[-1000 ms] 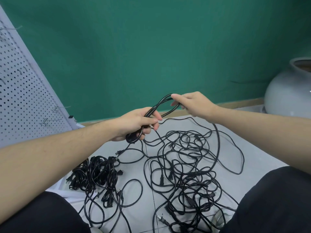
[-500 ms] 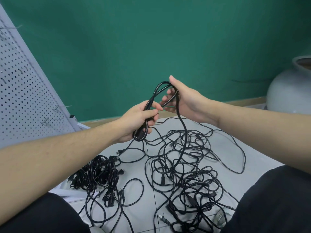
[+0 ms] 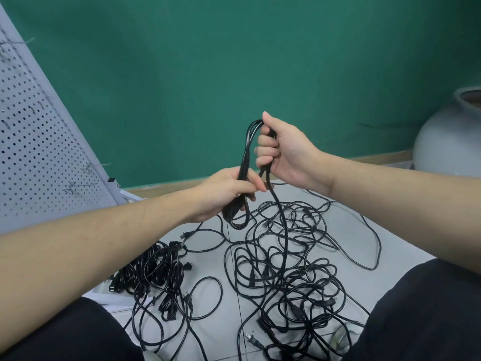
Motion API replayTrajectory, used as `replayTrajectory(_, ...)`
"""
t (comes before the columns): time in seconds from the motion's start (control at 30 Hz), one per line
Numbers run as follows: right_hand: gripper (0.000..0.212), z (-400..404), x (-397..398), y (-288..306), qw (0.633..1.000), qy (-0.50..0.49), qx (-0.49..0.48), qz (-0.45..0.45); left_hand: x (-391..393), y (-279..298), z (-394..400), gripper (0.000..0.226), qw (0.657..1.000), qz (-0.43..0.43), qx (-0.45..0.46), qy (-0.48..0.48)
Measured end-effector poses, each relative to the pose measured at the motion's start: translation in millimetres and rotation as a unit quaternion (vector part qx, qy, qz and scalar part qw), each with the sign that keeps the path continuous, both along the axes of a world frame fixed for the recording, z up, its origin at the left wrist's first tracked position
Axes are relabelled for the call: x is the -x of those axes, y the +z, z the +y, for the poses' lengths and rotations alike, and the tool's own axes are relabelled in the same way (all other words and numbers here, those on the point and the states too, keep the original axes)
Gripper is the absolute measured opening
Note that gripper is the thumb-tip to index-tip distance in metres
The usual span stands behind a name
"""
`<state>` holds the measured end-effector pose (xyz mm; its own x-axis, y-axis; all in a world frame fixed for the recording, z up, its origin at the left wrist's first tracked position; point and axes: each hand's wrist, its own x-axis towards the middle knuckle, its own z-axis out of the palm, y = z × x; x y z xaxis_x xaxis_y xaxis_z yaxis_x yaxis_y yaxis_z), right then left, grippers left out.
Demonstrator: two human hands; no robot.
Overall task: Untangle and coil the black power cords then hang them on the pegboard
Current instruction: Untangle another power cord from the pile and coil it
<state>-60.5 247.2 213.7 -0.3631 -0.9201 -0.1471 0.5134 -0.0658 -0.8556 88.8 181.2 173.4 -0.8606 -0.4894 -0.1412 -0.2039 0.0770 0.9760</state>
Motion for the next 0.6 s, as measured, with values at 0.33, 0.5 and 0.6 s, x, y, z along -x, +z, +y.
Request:
replayTrajectory(0.33,0.042,-3.2,-5.2,0.4,0.997,-0.014,0.030,-0.071,4.1,0.6,15.4,0.028,0.992,0.029,-0.122,-0.016)
replayTrajectory(0.5,0.042,-0.5,-5.3,-3.5,0.997,-0.018,0.025,-0.064,1.3,2.5,13.1,0.025,0.995,0.006,-0.095,-0.019)
replayTrajectory(0.6,0.041,-0.8,-2.6,-3.7,0.998,-0.036,0.019,-0.038,2.6,2.4,8.7,0.025,0.998,0.003,-0.058,-0.014)
